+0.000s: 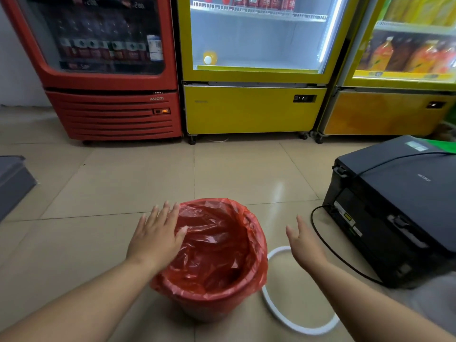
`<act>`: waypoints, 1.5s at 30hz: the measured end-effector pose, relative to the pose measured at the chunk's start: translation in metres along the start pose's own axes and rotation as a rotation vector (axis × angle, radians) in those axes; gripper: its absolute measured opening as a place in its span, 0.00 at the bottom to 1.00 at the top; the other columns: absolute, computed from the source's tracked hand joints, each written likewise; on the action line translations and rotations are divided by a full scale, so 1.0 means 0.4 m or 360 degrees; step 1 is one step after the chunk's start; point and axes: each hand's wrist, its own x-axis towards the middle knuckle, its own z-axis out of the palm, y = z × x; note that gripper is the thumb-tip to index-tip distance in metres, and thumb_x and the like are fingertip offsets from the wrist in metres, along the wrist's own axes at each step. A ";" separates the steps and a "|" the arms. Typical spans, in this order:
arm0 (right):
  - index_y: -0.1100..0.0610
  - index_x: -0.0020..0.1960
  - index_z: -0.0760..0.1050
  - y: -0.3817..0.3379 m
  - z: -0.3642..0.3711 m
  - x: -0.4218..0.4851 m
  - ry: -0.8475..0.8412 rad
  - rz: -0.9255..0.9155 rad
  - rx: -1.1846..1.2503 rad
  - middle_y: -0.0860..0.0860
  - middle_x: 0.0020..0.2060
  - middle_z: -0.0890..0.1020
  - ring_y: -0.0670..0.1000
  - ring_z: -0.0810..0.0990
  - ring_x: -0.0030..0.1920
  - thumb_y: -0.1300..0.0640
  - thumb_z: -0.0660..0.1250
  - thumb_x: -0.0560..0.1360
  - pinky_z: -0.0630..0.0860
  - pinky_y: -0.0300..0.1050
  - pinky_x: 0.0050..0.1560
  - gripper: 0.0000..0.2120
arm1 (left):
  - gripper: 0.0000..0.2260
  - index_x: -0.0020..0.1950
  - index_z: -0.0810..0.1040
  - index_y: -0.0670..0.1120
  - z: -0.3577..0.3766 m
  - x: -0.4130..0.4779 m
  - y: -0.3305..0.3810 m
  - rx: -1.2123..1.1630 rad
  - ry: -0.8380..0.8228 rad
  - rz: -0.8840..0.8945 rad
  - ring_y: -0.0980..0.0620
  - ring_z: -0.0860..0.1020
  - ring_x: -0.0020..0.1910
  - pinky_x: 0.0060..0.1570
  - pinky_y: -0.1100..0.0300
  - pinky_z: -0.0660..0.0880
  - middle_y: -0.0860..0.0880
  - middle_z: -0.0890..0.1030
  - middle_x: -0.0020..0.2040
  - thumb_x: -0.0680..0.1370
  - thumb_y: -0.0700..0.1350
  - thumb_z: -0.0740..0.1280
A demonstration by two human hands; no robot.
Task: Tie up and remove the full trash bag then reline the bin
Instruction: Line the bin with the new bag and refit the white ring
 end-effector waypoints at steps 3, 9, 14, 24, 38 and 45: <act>0.57 0.76 0.53 0.092 -0.032 0.003 0.0108 0.0102 -0.0180 0.55 0.73 0.65 0.56 0.63 0.73 0.52 0.56 0.80 0.60 0.50 0.71 0.27 | 0.28 0.77 0.41 0.51 -0.012 0.014 0.076 0.0128 0.0051 0.0117 0.50 0.43 0.78 0.75 0.51 0.41 0.50 0.44 0.79 0.80 0.59 0.45; 0.54 0.76 0.53 0.285 -0.042 -0.006 0.0092 0.0263 -0.0380 0.51 0.74 0.63 0.54 0.62 0.73 0.54 0.58 0.79 0.62 0.50 0.72 0.28 | 0.27 0.77 0.46 0.51 0.010 0.026 0.233 0.0298 0.0134 0.0360 0.51 0.48 0.78 0.75 0.51 0.43 0.50 0.49 0.79 0.80 0.58 0.46; 0.53 0.76 0.53 0.405 -0.018 0.005 0.0000 0.0380 -0.0548 0.52 0.73 0.64 0.55 0.65 0.71 0.53 0.59 0.78 0.64 0.50 0.70 0.29 | 0.27 0.77 0.47 0.51 0.058 0.034 0.316 0.0339 0.0115 0.0423 0.51 0.48 0.78 0.75 0.52 0.43 0.50 0.50 0.79 0.80 0.58 0.46; 0.44 0.76 0.49 0.547 0.058 0.057 -0.0093 0.0879 -0.0318 0.53 0.76 0.56 0.57 0.58 0.74 0.51 0.45 0.80 0.58 0.53 0.73 0.25 | 0.39 0.77 0.49 0.52 0.110 0.062 0.382 0.0344 0.0136 0.0459 0.51 0.49 0.78 0.75 0.53 0.42 0.51 0.50 0.79 0.67 0.60 0.30; 0.67 0.68 0.63 0.580 0.112 0.120 0.0110 0.1602 0.0143 0.64 0.67 0.68 0.66 0.70 0.64 0.62 0.56 0.78 0.66 0.56 0.64 0.20 | 0.36 0.76 0.43 0.55 0.104 0.095 0.366 0.0331 0.0137 0.0450 0.55 0.45 0.77 0.72 0.58 0.37 0.54 0.46 0.79 0.69 0.63 0.30; 0.67 0.68 0.64 0.559 0.087 0.130 0.0146 0.1524 0.0269 0.63 0.67 0.67 0.63 0.67 0.67 0.63 0.53 0.79 0.65 0.53 0.64 0.19 | 0.36 0.77 0.44 0.55 0.097 0.097 0.346 0.0334 0.0127 0.0408 0.55 0.46 0.77 0.74 0.56 0.39 0.54 0.47 0.79 0.69 0.64 0.30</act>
